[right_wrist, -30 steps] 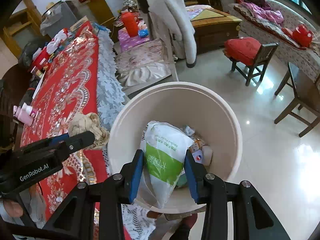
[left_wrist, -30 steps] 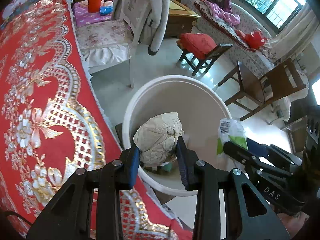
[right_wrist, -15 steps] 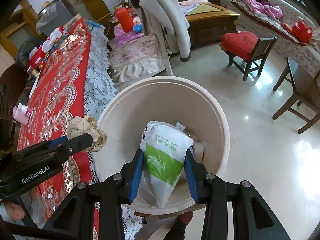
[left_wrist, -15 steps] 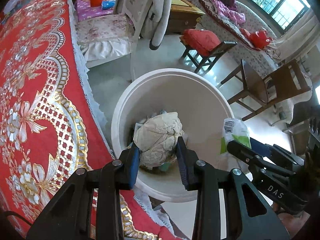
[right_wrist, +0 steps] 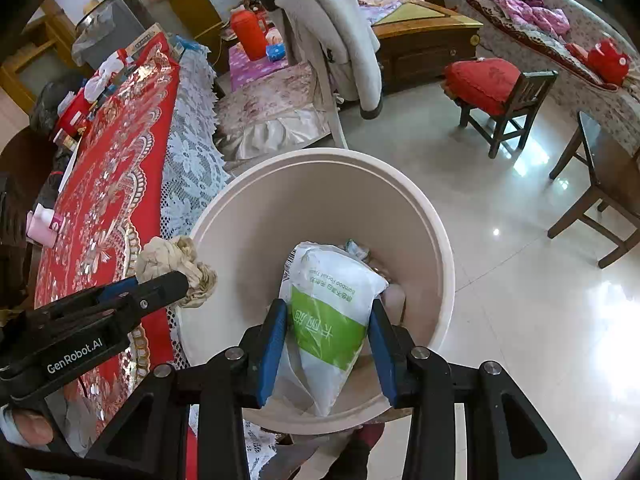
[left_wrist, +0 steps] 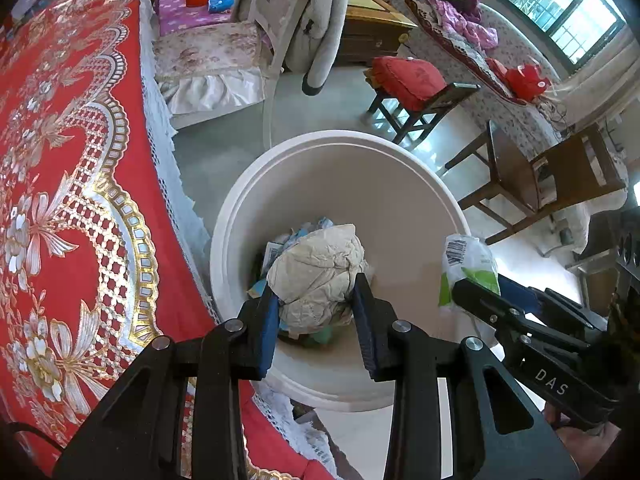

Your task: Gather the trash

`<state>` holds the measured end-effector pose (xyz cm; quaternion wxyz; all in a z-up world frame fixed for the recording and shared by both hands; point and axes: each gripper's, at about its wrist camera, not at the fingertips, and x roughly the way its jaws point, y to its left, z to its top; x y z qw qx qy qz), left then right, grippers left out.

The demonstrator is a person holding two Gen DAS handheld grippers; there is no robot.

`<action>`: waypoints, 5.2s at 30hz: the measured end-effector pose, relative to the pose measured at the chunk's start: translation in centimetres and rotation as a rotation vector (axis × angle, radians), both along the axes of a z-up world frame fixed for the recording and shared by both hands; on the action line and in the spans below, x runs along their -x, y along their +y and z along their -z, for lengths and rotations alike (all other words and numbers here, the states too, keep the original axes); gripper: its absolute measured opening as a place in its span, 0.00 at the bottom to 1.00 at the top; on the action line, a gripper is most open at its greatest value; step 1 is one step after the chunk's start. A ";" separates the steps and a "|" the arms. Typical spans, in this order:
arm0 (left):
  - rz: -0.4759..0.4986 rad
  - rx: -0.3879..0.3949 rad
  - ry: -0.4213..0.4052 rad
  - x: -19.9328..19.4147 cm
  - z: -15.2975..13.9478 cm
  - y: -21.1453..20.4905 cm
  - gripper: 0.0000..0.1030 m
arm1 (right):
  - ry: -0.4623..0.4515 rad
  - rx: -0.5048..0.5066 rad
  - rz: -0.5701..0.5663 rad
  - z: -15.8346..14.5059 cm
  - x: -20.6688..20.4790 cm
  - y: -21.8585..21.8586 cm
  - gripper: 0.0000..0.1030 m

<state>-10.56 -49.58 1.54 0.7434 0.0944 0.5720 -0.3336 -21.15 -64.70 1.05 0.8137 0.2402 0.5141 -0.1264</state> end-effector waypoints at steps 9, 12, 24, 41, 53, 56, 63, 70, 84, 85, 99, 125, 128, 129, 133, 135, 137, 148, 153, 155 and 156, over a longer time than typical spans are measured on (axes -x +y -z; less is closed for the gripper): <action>-0.004 0.016 0.012 0.0 0.1 -0.4 0.32 | 0.006 -0.013 0.003 0.3 -0.6 -0.4 0.38; -0.008 0.022 0.016 -0.2 0.2 -0.3 0.33 | 0.007 -0.013 0.003 0.3 -0.7 -0.4 0.38; -0.037 0.064 0.022 -0.6 -0.1 0.6 0.56 | 0.010 -0.027 0.028 0.4 -0.5 -1.1 0.46; -0.047 0.067 -0.190 1.3 -5.3 3.0 0.57 | -0.078 0.103 0.040 -3.6 0.7 1.9 0.46; -0.034 0.141 -0.339 2.9 -10.3 6.4 0.57 | -0.217 0.220 0.091 -9.3 2.1 4.4 0.64; -0.026 0.162 -0.374 3.4 -11.3 7.3 0.57 | -0.243 0.252 0.092 -10.5 2.3 5.4 0.64; -0.016 0.202 -0.426 4.0 -12.9 8.9 0.57 | -0.293 0.312 0.097 -12.2 2.9 7.2 0.65; -0.019 0.217 -0.435 3.9 -13.3 9.8 0.57 | -0.334 0.354 0.114 -13.2 3.4 8.4 0.71; -0.020 0.212 -0.440 3.8 -13.6 9.8 0.57 | -0.337 0.356 0.116 -13.4 3.1 8.7 0.72; -0.021 0.210 -0.438 3.8 -13.5 9.7 0.57 | -0.335 0.355 0.116 -13.4 3.0 8.7 0.72; -0.037 0.204 -0.433 3.1 -13.0 9.7 0.57 | -0.333 0.357 0.109 -13.3 2.4 8.5 0.72; -0.037 0.203 -0.434 2.6 -13.1 9.8 0.57 | -0.328 0.356 0.104 -13.3 1.9 8.0 0.73; -0.037 0.203 -0.434 2.6 -13.1 9.8 0.57 | -0.328 0.356 0.104 -13.2 1.8 7.9 0.73; -0.037 0.205 -0.434 2.7 -13.1 9.8 0.57 | -0.328 0.357 0.104 -13.2 1.9 8.0 0.73; -0.035 0.206 -0.437 2.7 -13.1 9.8 0.57 | -0.328 0.356 0.105 -13.3 2.1 8.0 0.73; -0.032 0.208 -0.438 2.8 -13.0 10.1 0.57 | -0.327 0.357 0.104 -13.2 2.1 8.0 0.73; -0.029 0.206 -0.434 2.7 -12.9 10.1 0.57 | -0.324 0.358 0.104 -13.2 2.1 8.0 0.73; -0.023 0.205 -0.433 3.2 -12.8 10.2 0.57 | -0.322 0.355 0.106 -13.2 2.3 8.0 0.73; -0.021 0.206 -0.427 3.3 -12.7 10.0 0.57 | -0.316 0.353 0.109 -13.0 3.0 8.0 0.73; -0.019 0.206 -0.425 3.3 -12.7 10.0 0.57 | -0.317 0.352 0.109 -13.0 3.0 7.9 0.73; -0.017 0.205 -0.424 3.4 -12.6 9.9 0.57 | -0.317 0.352 0.109 -13.0 2.9 7.9 0.73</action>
